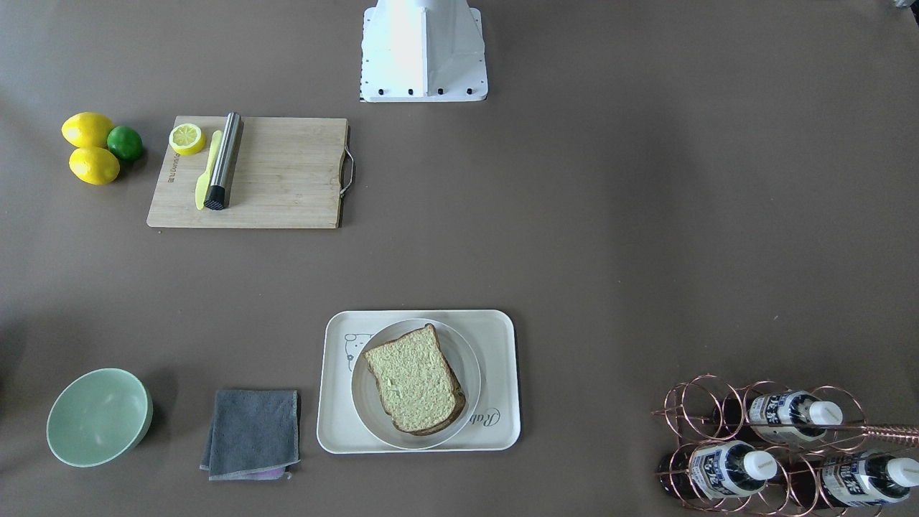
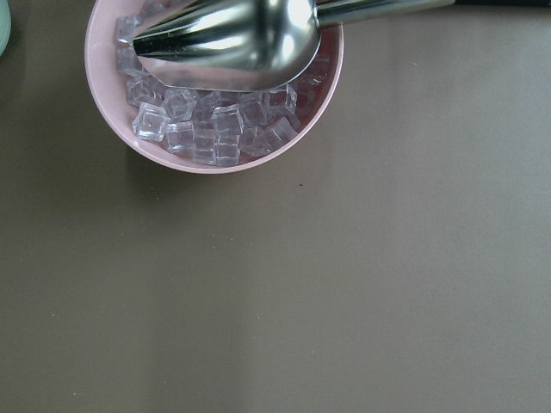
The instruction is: Make sandwich and place on tray
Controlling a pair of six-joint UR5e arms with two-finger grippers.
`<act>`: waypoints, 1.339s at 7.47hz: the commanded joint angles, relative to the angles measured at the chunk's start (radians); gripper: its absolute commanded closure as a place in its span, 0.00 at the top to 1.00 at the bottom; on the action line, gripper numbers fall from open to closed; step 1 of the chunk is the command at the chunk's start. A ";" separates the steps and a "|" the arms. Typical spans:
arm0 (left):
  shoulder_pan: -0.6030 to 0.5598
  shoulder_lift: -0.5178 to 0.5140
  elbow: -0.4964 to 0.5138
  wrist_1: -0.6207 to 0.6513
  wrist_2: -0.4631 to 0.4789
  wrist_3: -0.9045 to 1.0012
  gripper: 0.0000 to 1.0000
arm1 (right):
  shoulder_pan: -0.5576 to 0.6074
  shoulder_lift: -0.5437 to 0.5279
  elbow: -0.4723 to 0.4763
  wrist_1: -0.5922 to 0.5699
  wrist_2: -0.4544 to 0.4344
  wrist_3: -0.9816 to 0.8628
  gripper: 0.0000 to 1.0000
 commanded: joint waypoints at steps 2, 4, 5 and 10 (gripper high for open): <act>0.000 -0.005 -0.002 0.004 0.000 -0.002 0.98 | -0.003 0.024 -0.006 -0.001 -0.003 0.003 0.99; 0.000 -0.010 -0.002 0.005 0.000 -0.003 0.98 | -0.021 0.051 -0.013 -0.001 -0.006 0.055 0.99; 0.000 -0.013 0.000 0.005 0.000 -0.005 0.98 | -0.024 0.052 -0.013 -0.001 -0.005 0.058 0.99; 0.000 -0.013 0.003 0.004 0.000 -0.005 0.98 | -0.026 0.054 -0.016 -0.001 -0.008 0.058 0.99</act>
